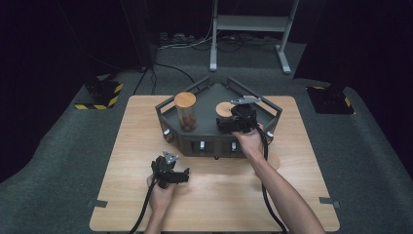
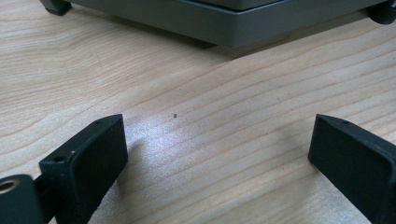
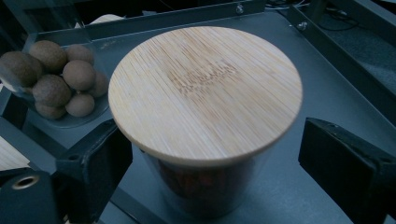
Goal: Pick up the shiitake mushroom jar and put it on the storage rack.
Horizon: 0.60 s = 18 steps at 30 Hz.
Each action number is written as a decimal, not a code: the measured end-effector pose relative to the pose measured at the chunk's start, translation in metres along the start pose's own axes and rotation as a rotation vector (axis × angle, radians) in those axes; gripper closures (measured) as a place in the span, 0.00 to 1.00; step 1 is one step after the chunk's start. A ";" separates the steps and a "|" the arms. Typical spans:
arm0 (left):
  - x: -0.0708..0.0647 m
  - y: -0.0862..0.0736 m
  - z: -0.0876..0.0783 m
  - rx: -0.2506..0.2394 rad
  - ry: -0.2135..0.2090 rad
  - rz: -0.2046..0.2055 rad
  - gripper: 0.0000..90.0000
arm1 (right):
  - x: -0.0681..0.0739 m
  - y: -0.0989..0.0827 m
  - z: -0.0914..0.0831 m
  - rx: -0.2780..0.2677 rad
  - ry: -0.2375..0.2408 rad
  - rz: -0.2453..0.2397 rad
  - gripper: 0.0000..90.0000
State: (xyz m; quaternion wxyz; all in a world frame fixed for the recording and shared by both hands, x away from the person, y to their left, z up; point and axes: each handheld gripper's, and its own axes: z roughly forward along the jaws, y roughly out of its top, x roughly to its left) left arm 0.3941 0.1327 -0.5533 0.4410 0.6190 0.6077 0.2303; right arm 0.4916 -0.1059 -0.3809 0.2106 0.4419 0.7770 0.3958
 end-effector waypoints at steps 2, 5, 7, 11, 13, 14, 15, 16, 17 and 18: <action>0.000 0.000 0.000 -0.006 0.000 -0.005 0.05 | -0.001 -0.001 -0.003 -0.007 -0.005 0.002 0.08; 0.000 0.000 0.000 -0.005 0.000 -0.005 0.05 | -0.002 -0.002 -0.006 -0.014 0.004 0.014 0.07; 0.000 0.000 0.000 0.001 0.000 0.001 0.05 | -0.003 -0.003 -0.007 -0.017 0.007 0.009 0.07; 0.000 0.000 0.000 0.000 0.000 0.000 0.05 | -0.005 -0.005 -0.008 -0.013 0.003 0.005 0.07; 0.000 0.000 0.000 -0.002 0.000 -0.002 0.05 | -0.006 -0.006 -0.009 -0.014 0.007 0.013 0.07; 0.000 0.000 0.000 0.000 0.000 0.000 0.05 | -0.006 -0.006 -0.010 -0.017 0.009 0.016 0.07; 0.000 0.000 0.000 0.000 0.000 0.001 0.05 | -0.006 -0.007 -0.011 -0.019 0.010 0.017 0.07; 0.000 0.000 0.000 0.000 0.000 0.001 0.05 | -0.006 -0.007 -0.012 -0.021 0.012 0.017 0.07; 0.000 0.000 0.000 0.000 0.000 0.000 0.05 | -0.006 -0.008 -0.014 -0.021 0.016 0.018 0.07; 0.000 0.000 0.000 0.000 0.000 0.000 0.05 | -0.006 -0.009 -0.014 -0.020 0.018 0.020 0.07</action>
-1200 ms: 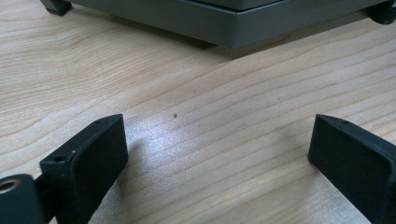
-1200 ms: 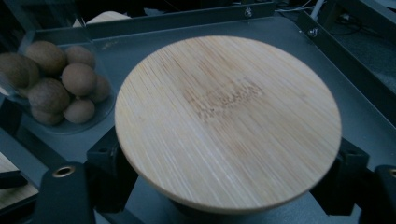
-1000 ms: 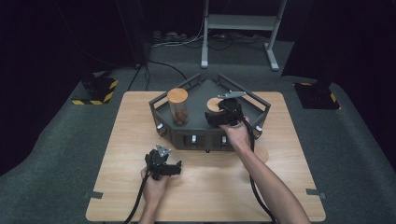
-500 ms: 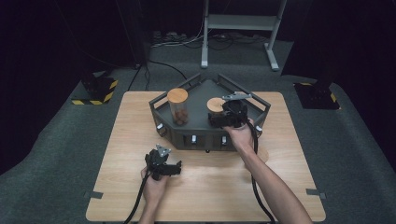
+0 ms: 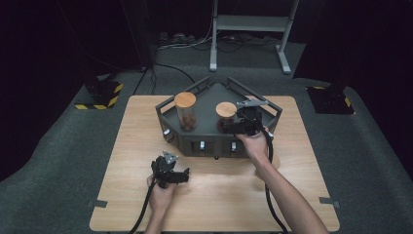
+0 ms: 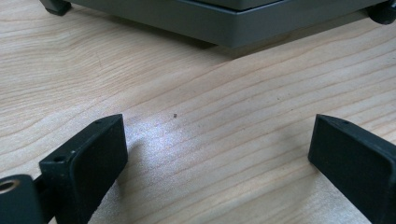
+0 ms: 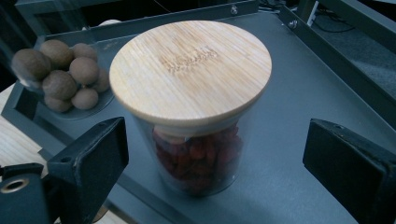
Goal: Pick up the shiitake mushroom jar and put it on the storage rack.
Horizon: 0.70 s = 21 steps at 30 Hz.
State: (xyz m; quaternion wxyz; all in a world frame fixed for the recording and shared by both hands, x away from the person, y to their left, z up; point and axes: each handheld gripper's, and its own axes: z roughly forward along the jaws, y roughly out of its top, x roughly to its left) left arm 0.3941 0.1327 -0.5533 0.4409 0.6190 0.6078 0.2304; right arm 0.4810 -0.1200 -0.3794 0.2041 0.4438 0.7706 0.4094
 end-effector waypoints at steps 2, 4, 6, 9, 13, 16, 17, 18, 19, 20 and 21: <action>0.000 0.000 0.000 0.000 0.000 0.000 0.05 | -0.001 -0.001 -0.001 0.003 0.005 0.005 0.08; 0.000 0.000 0.000 0.000 0.000 0.001 0.05 | -0.002 -0.002 -0.002 0.009 0.008 0.010 0.08; 0.000 0.000 0.000 0.000 0.000 0.000 0.05 | -0.003 -0.003 -0.003 0.009 0.007 0.013 0.08; 0.000 0.000 0.000 0.000 0.000 0.001 0.05 | -0.004 -0.005 -0.006 0.006 0.008 0.019 0.08; 0.000 0.000 0.000 0.000 0.000 0.000 0.05 | -0.004 -0.007 -0.009 0.006 0.003 0.009 0.08; 0.000 0.000 0.000 0.000 0.000 0.000 0.05 | -0.004 -0.007 -0.011 0.006 0.000 0.000 0.08; 0.000 0.000 0.000 0.000 0.000 0.000 0.05 | -0.005 -0.007 -0.012 0.004 0.000 0.000 0.08; 0.000 0.000 0.000 0.000 0.000 0.000 0.05 | -0.005 -0.008 -0.014 0.001 -0.001 -0.002 0.08; 0.000 0.000 0.000 0.000 0.000 0.000 0.05 | -0.006 -0.008 -0.015 -0.002 -0.003 -0.001 0.08; 0.000 0.000 0.000 0.000 0.000 0.000 0.05 | -0.007 -0.009 -0.016 -0.005 -0.004 0.001 0.08; 0.000 0.000 0.000 -0.001 0.001 0.000 0.05 | -0.007 -0.009 -0.017 -0.007 -0.004 0.004 0.08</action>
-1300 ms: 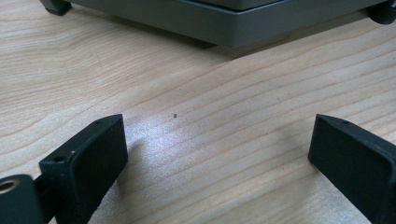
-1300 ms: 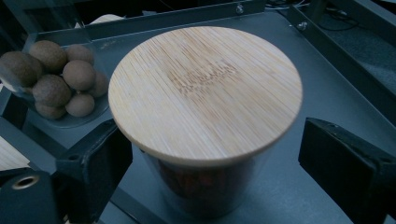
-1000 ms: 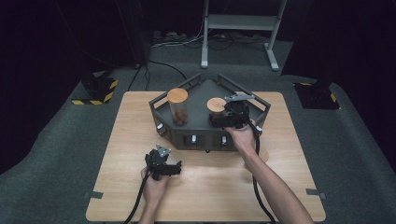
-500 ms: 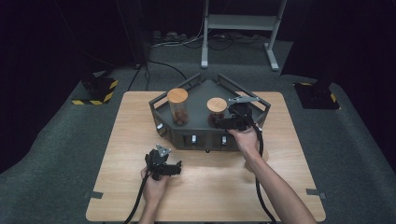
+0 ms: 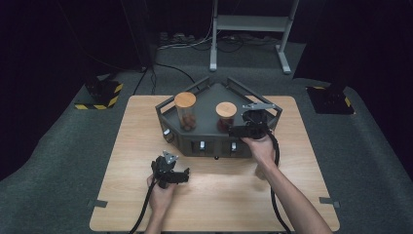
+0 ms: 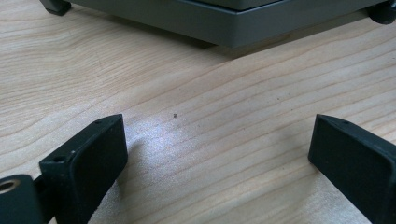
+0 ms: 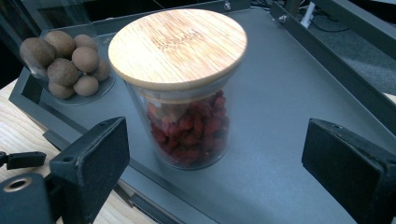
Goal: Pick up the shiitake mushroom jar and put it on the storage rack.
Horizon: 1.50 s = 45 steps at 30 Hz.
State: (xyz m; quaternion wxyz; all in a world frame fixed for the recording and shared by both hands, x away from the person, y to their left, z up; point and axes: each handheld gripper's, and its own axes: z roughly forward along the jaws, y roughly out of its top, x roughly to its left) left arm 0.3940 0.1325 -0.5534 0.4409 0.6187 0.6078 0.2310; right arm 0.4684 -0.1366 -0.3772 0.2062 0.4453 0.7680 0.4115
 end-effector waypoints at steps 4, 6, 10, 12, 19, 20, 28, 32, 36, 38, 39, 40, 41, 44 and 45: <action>0.000 0.000 0.000 -0.005 0.000 -0.005 0.05 | -0.004 -0.002 -0.004 -0.005 -0.006 0.005 0.08; 0.000 0.000 0.000 0.000 0.000 0.000 0.05 | -0.006 -0.003 -0.005 -0.008 -0.004 0.009 0.07; 0.000 0.000 0.000 0.001 0.000 0.002 0.05 | -0.008 -0.005 -0.007 -0.012 -0.007 0.012 0.07; 0.000 0.000 0.000 -0.001 0.000 -0.001 0.05 | -0.009 -0.007 -0.008 -0.013 -0.007 0.010 0.07; 0.000 0.000 0.000 0.001 0.000 0.001 0.05 | -0.013 -0.008 -0.008 -0.015 0.037 0.028 0.00; 0.000 0.000 0.000 0.000 0.000 0.001 0.05 | -0.014 -0.008 -0.009 -0.022 0.044 0.031 0.00; 0.000 0.000 0.000 0.000 0.000 0.000 0.05 | -0.016 -0.010 -0.014 -0.044 0.069 0.034 0.00; 0.000 0.000 0.000 -0.007 0.000 -0.007 0.05 | -0.016 -0.010 -0.016 -0.026 0.031 0.014 0.00; 0.000 0.000 0.000 0.000 0.000 0.000 0.05 | -0.019 -0.011 -0.019 -0.023 0.018 0.024 0.00; 0.000 0.000 0.000 0.000 0.000 -0.001 0.05 | -0.020 -0.013 -0.021 -0.031 0.010 0.022 0.01; 0.000 0.000 0.000 -0.005 0.000 -0.004 0.05 | -0.020 -0.013 -0.021 -0.034 0.006 0.018 0.02; 0.000 0.000 0.000 0.001 0.000 0.001 0.05 | -0.020 -0.014 -0.023 -0.041 0.001 0.012 0.02; 0.000 0.000 0.000 0.000 0.000 0.000 0.05 | -0.020 -0.014 -0.024 -0.047 -0.003 0.010 0.03; 0.000 0.000 0.000 0.001 0.000 0.001 0.05 | -0.021 -0.015 -0.025 -0.049 -0.001 0.008 0.03; 0.000 0.000 0.000 0.001 0.000 0.001 0.05 | -0.022 -0.015 -0.026 -0.048 -0.002 0.007 0.03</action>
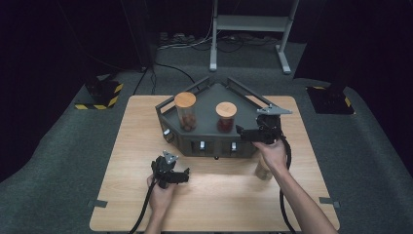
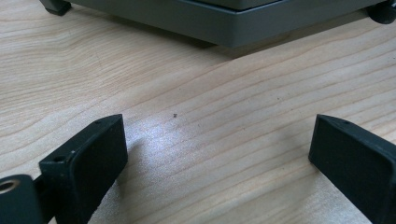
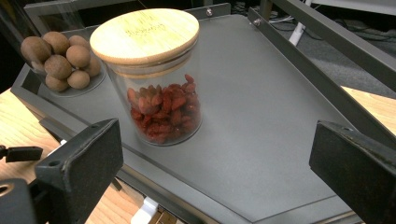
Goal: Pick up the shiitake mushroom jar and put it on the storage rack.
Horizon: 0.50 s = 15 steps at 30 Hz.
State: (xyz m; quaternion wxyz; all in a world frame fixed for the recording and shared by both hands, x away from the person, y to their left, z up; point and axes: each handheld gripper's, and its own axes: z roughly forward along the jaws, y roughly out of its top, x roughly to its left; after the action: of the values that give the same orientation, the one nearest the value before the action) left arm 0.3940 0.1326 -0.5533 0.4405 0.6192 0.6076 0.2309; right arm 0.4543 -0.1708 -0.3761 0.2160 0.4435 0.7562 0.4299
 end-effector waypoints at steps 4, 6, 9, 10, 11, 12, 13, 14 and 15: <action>0.000 0.000 0.000 0.000 0.000 -0.001 0.05 | -0.002 -0.001 -0.002 -0.002 -0.004 0.000 0.03; -0.001 0.000 0.000 -0.007 0.000 -0.007 0.05 | -0.003 -0.001 -0.002 -0.001 -0.008 -0.002 0.03; 0.000 0.000 0.000 -0.005 0.000 -0.005 0.05 | -0.005 -0.003 -0.004 -0.005 -0.015 -0.003 0.03; 0.000 0.000 0.000 0.000 0.000 0.000 0.05 | -0.005 -0.003 -0.005 -0.007 -0.017 -0.002 0.03; 0.000 0.000 0.000 -0.002 0.000 -0.002 0.05 | -0.005 -0.004 -0.006 -0.007 -0.019 -0.002 0.03; 0.000 0.000 0.000 -0.002 0.000 -0.003 0.05 | -0.006 -0.004 -0.006 -0.009 -0.021 -0.006 0.03; 0.000 0.000 0.000 0.000 0.000 0.001 0.05 | -0.006 -0.004 -0.007 -0.009 -0.023 -0.004 0.03; 0.000 0.000 0.000 0.000 0.000 0.000 0.05 | -0.007 -0.005 -0.007 -0.011 -0.025 -0.005 0.03; 0.000 0.000 0.000 -0.002 0.000 -0.002 0.05 | -0.008 -0.005 -0.008 -0.010 -0.026 -0.004 0.02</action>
State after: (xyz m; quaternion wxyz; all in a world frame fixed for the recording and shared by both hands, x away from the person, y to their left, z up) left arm 0.3941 0.1324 -0.5534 0.4414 0.6179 0.6082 0.2312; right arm 0.4500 -0.1822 -0.3767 0.2290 0.4463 0.7521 0.4275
